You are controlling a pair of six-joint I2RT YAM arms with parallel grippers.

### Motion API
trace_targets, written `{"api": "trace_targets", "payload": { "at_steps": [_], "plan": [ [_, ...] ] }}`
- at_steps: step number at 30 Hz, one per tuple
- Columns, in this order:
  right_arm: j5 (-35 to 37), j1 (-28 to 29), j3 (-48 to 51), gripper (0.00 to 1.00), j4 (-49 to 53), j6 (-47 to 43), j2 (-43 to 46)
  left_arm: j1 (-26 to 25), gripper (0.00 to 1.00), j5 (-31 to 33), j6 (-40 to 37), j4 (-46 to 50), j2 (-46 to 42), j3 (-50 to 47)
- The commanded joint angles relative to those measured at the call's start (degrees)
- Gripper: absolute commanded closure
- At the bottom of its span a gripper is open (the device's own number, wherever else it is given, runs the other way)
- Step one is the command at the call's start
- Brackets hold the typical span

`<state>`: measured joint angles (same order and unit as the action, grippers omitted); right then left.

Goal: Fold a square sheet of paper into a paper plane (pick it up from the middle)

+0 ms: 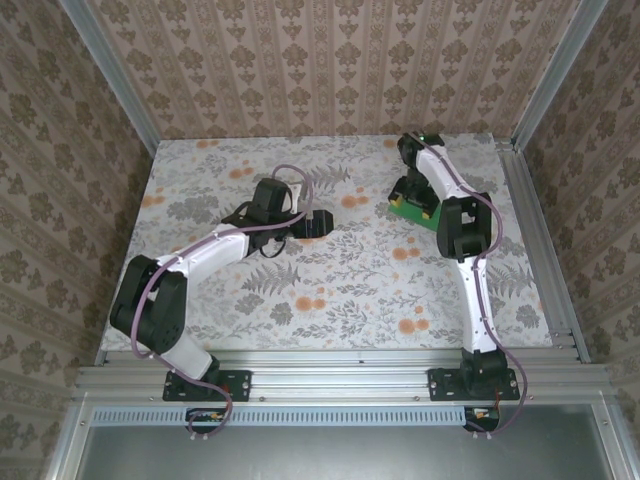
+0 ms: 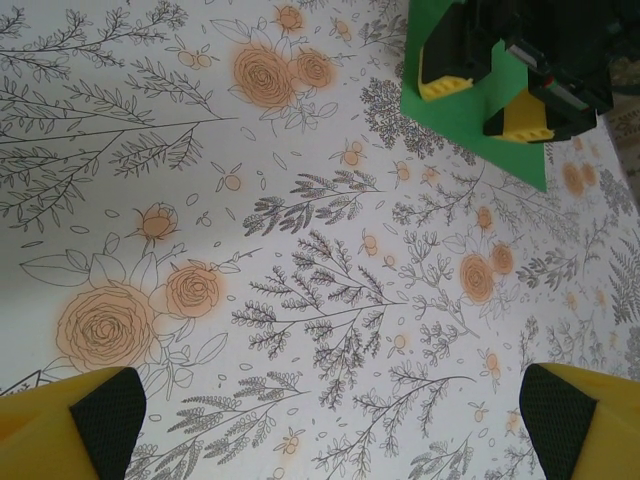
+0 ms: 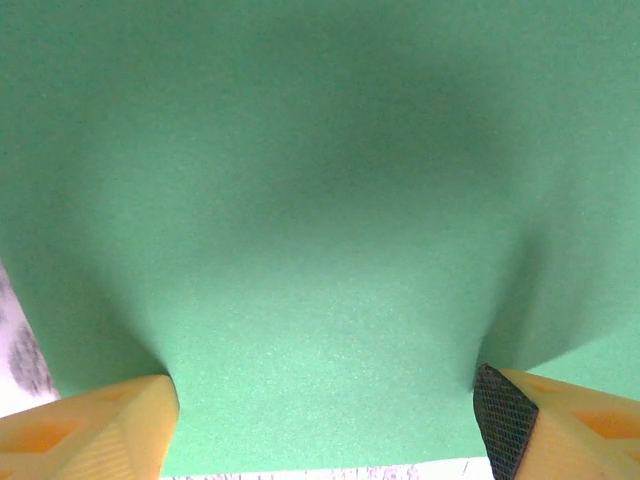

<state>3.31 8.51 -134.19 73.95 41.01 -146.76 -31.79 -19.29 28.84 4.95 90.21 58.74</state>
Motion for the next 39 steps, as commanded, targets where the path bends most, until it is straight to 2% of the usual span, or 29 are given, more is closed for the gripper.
{"api": "trace_targets", "payload": {
  "at_steps": [1,5,10,15,19,24,30,35,39],
  "plan": [
    [-1.16,3.99,9.0,0.18,0.93,-1.92,2.23,0.56,0.0,0.12,-1.91,1.33,-4.42,-1.71],
    [-1.81,8.23,21.74,0.18,-5.16,-1.52,10.02,1.36,0.0,0.81,-1.97,2.55,-8.56,-4.25],
    [-3.7,15.52,32.68,0.19,-12.1,-3.02,17.02,2.38,0.0,1.49,-1.84,5.01,-14.08,-7.59],
    [-4.48,25.03,38.88,0.19,-17.17,-4.58,19.3,3.84,0.0,2.21,-1.32,9.04,-20.44,-11.11],
    [-6.21,31.94,39.78,0.19,-21.0,-3.05,19.5,5.25,0.0,2.69,-0.89,13.62,-26.23,-13.75],
    [-8.78,37.46,40.9,0.19,-24.41,2.88,19.94,11.18,0.0,-0.81,0.24,17.35,-30.5,-16.51],
    [-4.92,39.07,39.71,0.19,-23.06,4.85,24.58,13.9,0.0,-3.28,0.28,20.26,-33.97,-19.2],
    [2.62,37.43,37.24,0.17,-17.42,4.21,29.98,14.39,0.0,-4.11,1.35,20.36,-34.92,-20.4],
    [5.18,35.11,40.42,0.13,-18.54,5.09,33.11,14.38,0.0,-4.18,1.63,20.3,-35.28,-21.48]
  ]
}}
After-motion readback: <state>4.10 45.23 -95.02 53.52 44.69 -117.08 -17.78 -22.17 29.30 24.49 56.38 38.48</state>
